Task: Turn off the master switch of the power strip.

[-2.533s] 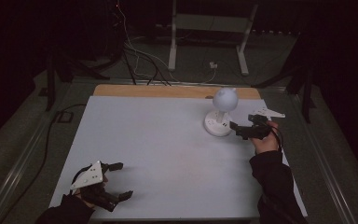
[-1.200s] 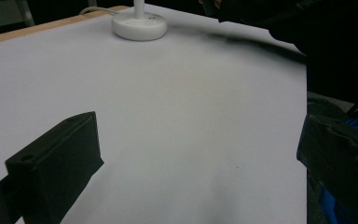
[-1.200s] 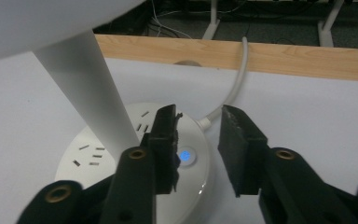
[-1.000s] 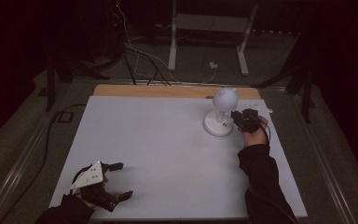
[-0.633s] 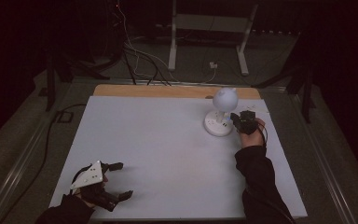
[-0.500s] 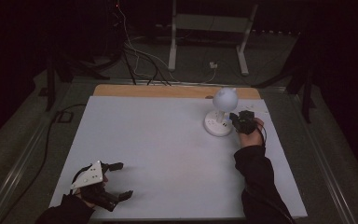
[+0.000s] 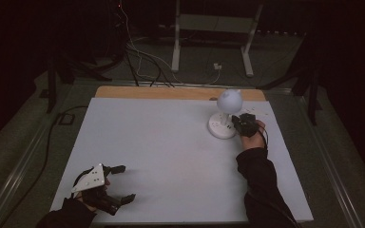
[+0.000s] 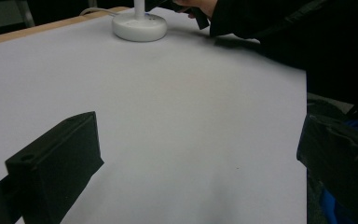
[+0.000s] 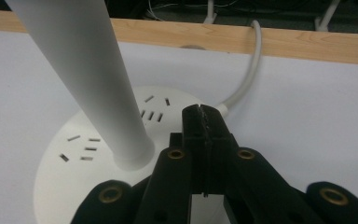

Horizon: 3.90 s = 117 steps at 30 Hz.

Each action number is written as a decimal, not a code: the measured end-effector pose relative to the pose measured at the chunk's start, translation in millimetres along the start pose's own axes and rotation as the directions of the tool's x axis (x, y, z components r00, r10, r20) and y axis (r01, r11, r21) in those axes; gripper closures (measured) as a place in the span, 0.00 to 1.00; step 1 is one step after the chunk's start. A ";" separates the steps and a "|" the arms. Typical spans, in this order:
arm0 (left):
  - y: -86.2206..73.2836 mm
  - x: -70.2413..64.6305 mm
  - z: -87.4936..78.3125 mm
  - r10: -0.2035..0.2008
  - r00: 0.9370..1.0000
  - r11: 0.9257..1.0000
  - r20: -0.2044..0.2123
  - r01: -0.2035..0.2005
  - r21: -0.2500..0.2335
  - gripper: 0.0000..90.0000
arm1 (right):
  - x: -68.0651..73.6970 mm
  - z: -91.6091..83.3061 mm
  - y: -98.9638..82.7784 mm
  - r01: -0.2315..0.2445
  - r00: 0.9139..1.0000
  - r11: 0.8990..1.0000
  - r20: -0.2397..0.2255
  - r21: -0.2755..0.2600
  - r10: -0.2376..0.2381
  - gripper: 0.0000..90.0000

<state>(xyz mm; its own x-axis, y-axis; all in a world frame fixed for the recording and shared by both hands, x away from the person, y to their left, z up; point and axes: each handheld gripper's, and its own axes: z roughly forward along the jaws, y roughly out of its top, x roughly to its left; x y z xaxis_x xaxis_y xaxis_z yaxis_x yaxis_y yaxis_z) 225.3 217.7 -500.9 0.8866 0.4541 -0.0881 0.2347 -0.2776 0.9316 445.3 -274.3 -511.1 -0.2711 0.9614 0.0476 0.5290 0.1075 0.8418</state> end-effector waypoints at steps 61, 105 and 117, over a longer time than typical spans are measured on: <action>0.0 -1.2 0.8 0.010 1.000 1.000 0.004 -0.010 0.005 0.00 | 5.7 6.7 -8.8 0.012 0.997 1.000 0.077 -0.026 -0.010 1.00; 0.4 -0.2 -0.2 0.009 1.000 1.000 0.000 -0.009 -0.002 0.00 | -1.7 -18.5 -1.3 0.059 0.998 0.987 0.042 -0.148 -0.053 0.48; 0.5 0.0 -0.2 0.008 1.000 1.000 0.002 -0.008 -0.004 0.00 | -11.0 -34.7 2.2 0.042 0.999 0.985 -0.005 -0.168 -0.044 0.11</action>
<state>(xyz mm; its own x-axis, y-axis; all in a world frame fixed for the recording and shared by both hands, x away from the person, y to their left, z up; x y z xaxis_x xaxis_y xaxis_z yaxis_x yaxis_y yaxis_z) 225.3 217.7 -500.3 0.8891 0.4504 -0.0814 0.2264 -0.2780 0.9335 421.6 -293.5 -491.2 -0.2977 0.9546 0.0135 0.3743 0.1038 0.9215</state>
